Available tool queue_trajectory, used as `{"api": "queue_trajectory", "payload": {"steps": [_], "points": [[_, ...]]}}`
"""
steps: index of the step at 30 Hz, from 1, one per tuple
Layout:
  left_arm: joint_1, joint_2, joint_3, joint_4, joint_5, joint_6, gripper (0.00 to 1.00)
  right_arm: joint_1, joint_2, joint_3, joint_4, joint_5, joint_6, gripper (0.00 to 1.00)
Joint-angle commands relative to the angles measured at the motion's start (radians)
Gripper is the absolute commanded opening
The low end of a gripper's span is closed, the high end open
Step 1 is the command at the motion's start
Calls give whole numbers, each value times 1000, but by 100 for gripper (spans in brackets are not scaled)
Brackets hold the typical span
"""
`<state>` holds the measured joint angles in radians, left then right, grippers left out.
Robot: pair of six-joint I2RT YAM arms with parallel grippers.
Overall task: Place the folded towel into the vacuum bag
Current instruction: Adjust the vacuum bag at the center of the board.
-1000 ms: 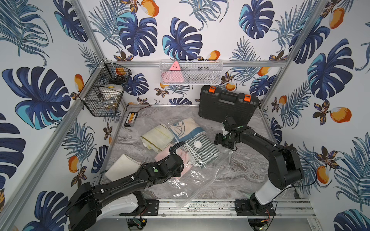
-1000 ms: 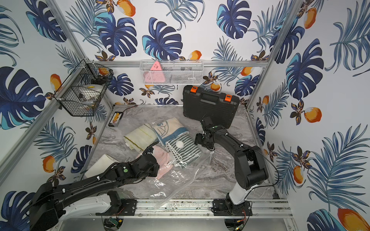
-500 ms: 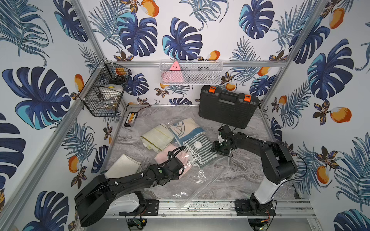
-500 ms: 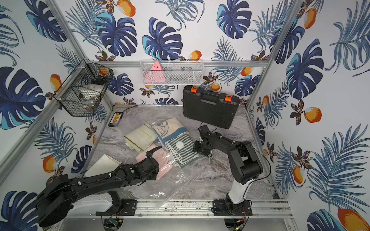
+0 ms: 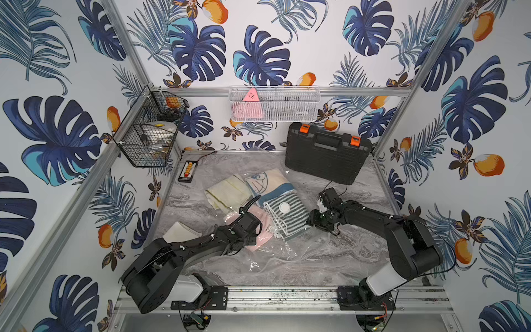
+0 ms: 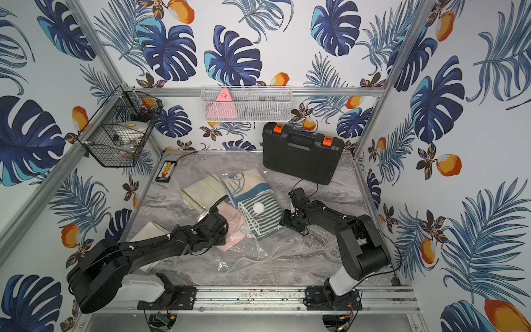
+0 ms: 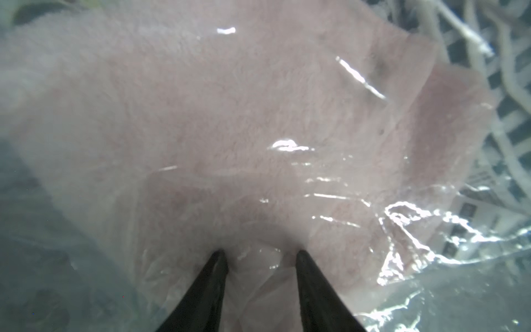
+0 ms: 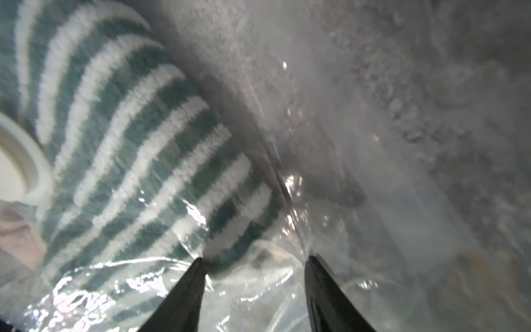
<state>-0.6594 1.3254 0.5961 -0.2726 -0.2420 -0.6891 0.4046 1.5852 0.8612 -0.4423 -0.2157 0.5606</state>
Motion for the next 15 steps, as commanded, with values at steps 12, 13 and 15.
{"api": "queue_trajectory", "payload": {"steps": [12,13,15], "points": [[163,-273,252,-563,-152,7,60,396,20,357,-218,92,54,63],[186,-280,247,-571,-148,0,62,426,44,376,-212,97,58,64],[240,-295,227,-586,-140,-35,68,468,87,408,-204,101,59,64]]}}
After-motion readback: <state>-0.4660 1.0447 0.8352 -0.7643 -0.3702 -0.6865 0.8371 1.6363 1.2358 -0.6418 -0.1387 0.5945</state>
